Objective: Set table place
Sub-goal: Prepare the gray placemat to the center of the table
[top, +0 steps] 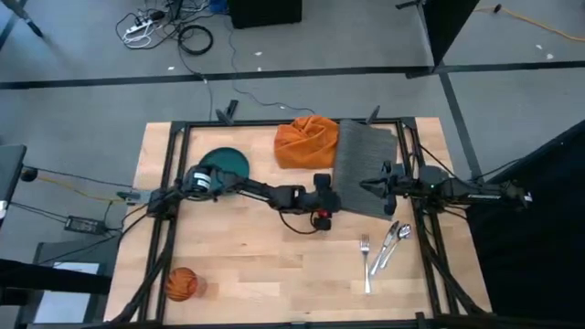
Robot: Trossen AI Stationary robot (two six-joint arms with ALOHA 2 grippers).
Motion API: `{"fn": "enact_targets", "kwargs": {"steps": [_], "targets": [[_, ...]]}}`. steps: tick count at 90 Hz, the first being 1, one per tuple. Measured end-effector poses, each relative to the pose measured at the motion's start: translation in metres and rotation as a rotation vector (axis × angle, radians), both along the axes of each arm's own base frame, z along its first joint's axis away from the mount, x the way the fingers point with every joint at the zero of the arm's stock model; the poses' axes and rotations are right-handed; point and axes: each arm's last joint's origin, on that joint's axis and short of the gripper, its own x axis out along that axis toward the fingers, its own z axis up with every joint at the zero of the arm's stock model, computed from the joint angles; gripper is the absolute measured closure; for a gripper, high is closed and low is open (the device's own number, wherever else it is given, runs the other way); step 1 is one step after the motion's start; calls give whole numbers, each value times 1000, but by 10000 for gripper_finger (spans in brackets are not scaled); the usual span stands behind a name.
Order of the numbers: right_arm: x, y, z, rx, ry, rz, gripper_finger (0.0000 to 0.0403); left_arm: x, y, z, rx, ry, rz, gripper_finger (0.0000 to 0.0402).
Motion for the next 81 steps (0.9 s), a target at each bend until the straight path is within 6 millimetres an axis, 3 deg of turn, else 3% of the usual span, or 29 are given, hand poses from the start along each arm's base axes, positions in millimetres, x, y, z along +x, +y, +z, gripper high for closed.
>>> {"fn": "enact_targets", "kwargs": {"steps": [11, 24, 28, 42, 61, 81], "targets": [[2, 0, -3, 3, 31, -1, 398, 1, 5, -7, 28, 10, 30, 259], [4, -1, -8, -9, 95, -3, 398, 1, 8, -15, 50, 21, 49, 370], [5, -1, -9, -21, 113, -3, 399, 1, 8, -16, 45, 22, 64, 387], [8, -1, -10, -59, 173, -3, 402, -4, 1, -4, 11, -5, 155, 400], [9, 0, 11, -73, 185, 38, 403, -21, -23, 61, -64, -121, 248, 401], [3, 7, 43, -73, 221, 97, 403, -37, -31, 65, -123, -61, 374, 401]]}}
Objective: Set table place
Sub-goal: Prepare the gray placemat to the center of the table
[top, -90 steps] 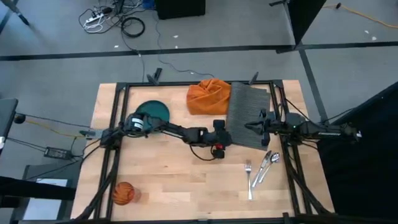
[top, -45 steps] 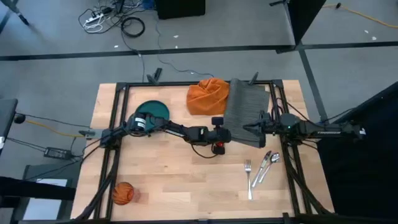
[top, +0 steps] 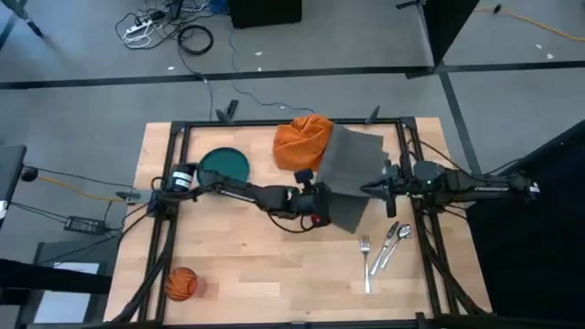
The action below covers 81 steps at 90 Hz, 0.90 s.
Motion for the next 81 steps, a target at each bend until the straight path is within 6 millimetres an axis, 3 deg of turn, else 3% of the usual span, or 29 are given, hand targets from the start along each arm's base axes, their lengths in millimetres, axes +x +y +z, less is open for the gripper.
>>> {"fn": "enact_targets", "kwargs": {"steps": [15, 30, 43, 49, 60, 81], "targets": [[-6, 8, 19, 70, 33, 126, 403, -5, -8, -14, 3, -8, 76, 401], [-5, 21, 6, 237, 125, 253, 403, -5, -12, -10, 18, -56, 107, 401], [2, 33, -23, 357, 223, 267, 403, -5, -13, -10, -4, -81, 127, 401], [5, 36, -36, 345, 261, 173, 403, -5, -14, -9, -11, -93, 131, 401], [7, 30, -59, 263, 287, -163, 403, -3, -20, -7, -18, -124, 118, 401], [13, 17, -68, 17, 263, -470, 403, -4, -37, -6, -50, -134, 62, 401]]}}
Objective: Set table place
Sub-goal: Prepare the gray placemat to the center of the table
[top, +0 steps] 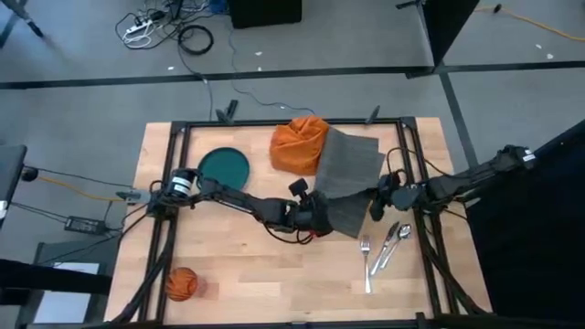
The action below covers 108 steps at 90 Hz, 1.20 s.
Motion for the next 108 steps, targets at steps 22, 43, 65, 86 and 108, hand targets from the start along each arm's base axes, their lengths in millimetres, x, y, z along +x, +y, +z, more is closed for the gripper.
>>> {"fn": "enact_targets", "kwargs": {"steps": [22, 43, 65, 86, 108], "targets": [[26, -1, 37, -289, -228, 224, 403, 2, -20, -5, -74, -26, -104, 401], [39, -4, 32, -349, -195, 342, 403, 3, -23, -7, -85, -27, -125, 399], [52, -2, 21, -305, -146, 419, 403, 0, -19, -11, -76, 22, -97, 399], [53, 14, 32, -15, -142, 601, 403, -2, -15, -9, 11, -31, 59, 401], [37, 18, -2, 114, 176, 412, 403, 1, -18, -5, 10, -94, 67, 402]]}}
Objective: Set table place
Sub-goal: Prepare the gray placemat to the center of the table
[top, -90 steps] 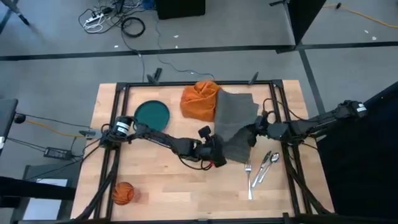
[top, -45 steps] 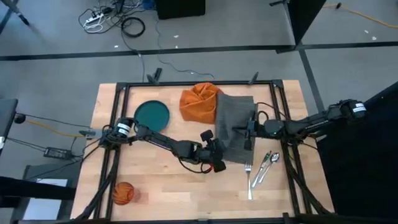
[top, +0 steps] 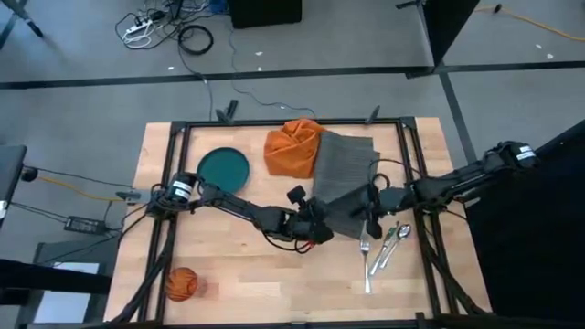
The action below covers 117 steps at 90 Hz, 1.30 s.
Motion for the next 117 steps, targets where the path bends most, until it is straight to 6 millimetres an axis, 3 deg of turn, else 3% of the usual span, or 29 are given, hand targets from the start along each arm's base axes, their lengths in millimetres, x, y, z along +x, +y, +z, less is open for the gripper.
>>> {"fn": "enact_targets", "kwargs": {"steps": [15, 27, 51, 71, 96, 117], "targets": [[2, -10, -16, -166, 1, -269, 403, 3, -8, 4, -23, -51, -51, 402], [14, -18, -14, -298, -96, -392, 403, 3, -14, 4, -69, -48, -115, 402], [44, -16, 24, -494, -417, -221, 403, 4, -18, 1, -106, -34, -167, 402], [64, -10, 35, -479, -470, -20, 403, 6, -19, 5, -41, 8, -233, 371], [84, -6, 32, -466, -442, 21, 403, -9, -38, 59, 14, 269, -290, 290], [94, -3, 24, -421, -419, 47, 403, -31, -55, 90, -22, 390, -264, 278]]}}
